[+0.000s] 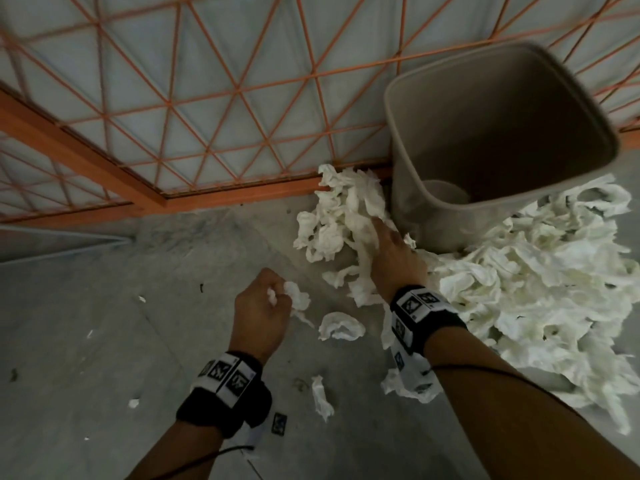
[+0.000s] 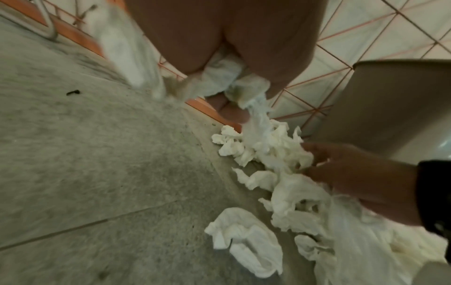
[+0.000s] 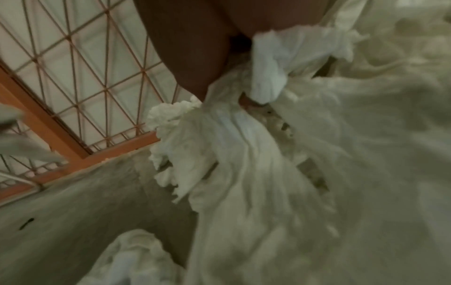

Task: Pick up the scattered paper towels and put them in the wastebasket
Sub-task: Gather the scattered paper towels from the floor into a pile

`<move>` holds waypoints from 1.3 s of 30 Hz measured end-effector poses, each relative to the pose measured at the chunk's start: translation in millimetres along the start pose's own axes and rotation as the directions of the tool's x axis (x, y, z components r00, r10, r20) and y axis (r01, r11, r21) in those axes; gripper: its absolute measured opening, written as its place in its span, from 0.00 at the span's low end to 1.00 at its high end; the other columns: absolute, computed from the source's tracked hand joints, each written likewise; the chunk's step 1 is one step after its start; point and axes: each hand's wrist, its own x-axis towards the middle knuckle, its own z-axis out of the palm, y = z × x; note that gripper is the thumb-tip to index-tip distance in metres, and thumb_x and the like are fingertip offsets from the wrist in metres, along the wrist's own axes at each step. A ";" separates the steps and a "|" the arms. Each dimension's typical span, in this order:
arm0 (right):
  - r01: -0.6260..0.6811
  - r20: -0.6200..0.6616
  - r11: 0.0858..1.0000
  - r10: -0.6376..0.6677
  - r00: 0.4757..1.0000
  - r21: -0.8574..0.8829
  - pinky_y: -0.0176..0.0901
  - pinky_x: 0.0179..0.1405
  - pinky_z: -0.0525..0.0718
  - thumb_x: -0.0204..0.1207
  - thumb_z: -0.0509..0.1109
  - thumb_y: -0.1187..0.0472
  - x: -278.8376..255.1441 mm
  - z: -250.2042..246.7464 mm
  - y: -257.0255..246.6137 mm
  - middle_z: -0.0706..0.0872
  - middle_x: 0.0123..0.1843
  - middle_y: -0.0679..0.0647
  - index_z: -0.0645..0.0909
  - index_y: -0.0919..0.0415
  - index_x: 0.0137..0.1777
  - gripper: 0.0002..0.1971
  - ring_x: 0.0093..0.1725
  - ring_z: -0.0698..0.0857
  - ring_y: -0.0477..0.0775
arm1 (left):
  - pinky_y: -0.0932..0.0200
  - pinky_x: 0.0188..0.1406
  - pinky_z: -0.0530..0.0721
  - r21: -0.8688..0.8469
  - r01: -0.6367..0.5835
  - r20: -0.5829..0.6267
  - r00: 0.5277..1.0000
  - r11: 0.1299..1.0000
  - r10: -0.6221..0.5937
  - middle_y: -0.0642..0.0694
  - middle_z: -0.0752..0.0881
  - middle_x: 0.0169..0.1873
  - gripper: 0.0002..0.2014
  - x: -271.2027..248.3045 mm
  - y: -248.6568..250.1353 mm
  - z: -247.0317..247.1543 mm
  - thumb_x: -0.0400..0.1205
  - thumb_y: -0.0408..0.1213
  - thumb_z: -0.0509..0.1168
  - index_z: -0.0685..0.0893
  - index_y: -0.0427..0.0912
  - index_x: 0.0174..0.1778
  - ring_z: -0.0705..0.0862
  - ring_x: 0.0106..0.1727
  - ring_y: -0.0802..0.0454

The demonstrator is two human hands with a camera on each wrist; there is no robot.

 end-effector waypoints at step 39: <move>0.094 -0.145 0.942 -0.049 0.988 0.323 0.57 0.54 0.83 0.73 0.63 0.69 -52.4 -12.1 33.7 0.71 0.72 0.56 0.74 0.50 0.69 0.25 0.61 0.81 0.67 | 0.53 0.47 0.80 0.299 -0.113 0.209 0.977 0.948 0.051 0.37 0.87 0.47 0.08 32.0 21.6 72.1 0.82 0.35 0.63 0.86 0.38 0.49 0.85 0.49 0.40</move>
